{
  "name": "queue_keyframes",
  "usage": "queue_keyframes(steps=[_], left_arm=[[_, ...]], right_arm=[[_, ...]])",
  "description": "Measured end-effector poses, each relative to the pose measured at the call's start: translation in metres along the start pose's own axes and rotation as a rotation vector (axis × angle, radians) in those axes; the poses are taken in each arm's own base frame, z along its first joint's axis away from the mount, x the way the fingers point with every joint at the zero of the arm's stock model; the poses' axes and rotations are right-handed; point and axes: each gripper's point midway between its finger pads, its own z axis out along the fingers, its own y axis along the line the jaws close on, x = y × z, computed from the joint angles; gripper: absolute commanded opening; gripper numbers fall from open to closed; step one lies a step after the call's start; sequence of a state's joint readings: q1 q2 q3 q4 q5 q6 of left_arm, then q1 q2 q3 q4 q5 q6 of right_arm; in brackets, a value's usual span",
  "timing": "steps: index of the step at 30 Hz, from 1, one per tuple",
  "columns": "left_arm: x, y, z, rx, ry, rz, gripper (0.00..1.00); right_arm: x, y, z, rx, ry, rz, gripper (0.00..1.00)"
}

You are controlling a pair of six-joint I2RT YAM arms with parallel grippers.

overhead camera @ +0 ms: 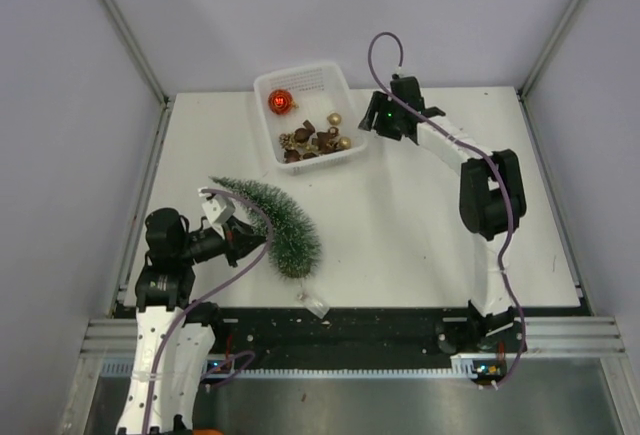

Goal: Decorate the small christmas tree

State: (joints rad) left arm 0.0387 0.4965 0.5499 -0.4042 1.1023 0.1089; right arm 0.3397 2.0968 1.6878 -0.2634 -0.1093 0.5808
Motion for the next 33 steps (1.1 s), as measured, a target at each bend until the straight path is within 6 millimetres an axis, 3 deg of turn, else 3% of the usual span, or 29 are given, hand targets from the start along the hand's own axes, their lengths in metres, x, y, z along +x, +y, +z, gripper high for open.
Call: queue_keyframes(steps=[9, 11, 15, 21, 26, 33], left_arm=[[-0.005, -0.004, -0.002, -0.027, -0.038, -0.022, 0.00], [-0.007, -0.003, -0.002, -0.032, -0.045, -0.031, 0.00], [-0.011, 0.000, 0.000, -0.043, -0.069, -0.062, 0.00], [-0.015, 0.007, 0.004, -0.060, -0.147, -0.123, 0.00], [-0.017, 0.013, 0.010, -0.054, -0.185, -0.182, 0.00], [-0.021, 0.012, 0.012, -0.023, -0.190, -0.186, 0.00]], right_arm=[[0.013, 0.004, 0.001, 0.077, 0.003, -0.098, 0.58], [0.017, 0.001, 0.000, 0.088, 0.011, -0.109, 0.51], [0.021, 0.002, -0.002, 0.092, 0.025, -0.134, 0.25], [0.025, -0.004, -0.006, 0.124, 0.009, -0.178, 0.21], [0.047, -0.037, -0.047, 0.215, -0.018, -0.189, 0.22], [0.087, -0.110, -0.127, 0.385, -0.021, -0.149, 0.28]])
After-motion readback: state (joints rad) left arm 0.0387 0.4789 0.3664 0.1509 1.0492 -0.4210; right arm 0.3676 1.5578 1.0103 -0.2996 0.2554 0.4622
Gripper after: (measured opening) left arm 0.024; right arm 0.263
